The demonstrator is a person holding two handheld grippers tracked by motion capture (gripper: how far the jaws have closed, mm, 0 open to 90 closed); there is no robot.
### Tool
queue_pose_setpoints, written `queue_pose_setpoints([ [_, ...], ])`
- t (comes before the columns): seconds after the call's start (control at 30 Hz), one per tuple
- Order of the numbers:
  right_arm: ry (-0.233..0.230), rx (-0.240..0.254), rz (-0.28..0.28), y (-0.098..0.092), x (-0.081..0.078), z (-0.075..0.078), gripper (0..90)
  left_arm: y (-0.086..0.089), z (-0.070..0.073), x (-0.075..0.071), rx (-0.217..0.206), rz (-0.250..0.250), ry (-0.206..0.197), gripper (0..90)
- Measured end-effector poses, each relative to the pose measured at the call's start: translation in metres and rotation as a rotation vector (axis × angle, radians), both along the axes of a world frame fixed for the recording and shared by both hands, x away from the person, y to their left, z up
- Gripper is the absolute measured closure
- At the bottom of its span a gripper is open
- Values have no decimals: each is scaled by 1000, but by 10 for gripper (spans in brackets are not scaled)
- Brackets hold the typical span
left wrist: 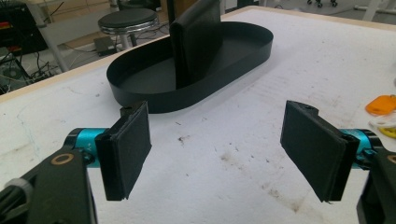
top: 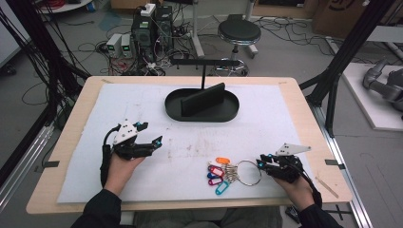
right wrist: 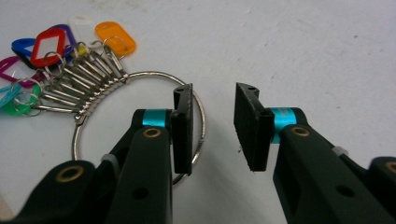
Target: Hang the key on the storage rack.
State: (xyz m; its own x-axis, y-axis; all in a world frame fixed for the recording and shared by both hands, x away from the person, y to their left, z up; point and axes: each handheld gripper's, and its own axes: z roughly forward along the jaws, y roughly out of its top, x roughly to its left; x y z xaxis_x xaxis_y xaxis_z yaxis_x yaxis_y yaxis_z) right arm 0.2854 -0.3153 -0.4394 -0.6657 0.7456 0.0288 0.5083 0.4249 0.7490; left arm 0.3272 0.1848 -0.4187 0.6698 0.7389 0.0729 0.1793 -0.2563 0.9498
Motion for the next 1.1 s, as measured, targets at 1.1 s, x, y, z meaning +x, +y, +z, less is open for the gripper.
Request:
queue_pose_setpoints([
  [1.1,-45,69,-45,-3,16,8,884,1,-3,-5,7,12,7,243],
])
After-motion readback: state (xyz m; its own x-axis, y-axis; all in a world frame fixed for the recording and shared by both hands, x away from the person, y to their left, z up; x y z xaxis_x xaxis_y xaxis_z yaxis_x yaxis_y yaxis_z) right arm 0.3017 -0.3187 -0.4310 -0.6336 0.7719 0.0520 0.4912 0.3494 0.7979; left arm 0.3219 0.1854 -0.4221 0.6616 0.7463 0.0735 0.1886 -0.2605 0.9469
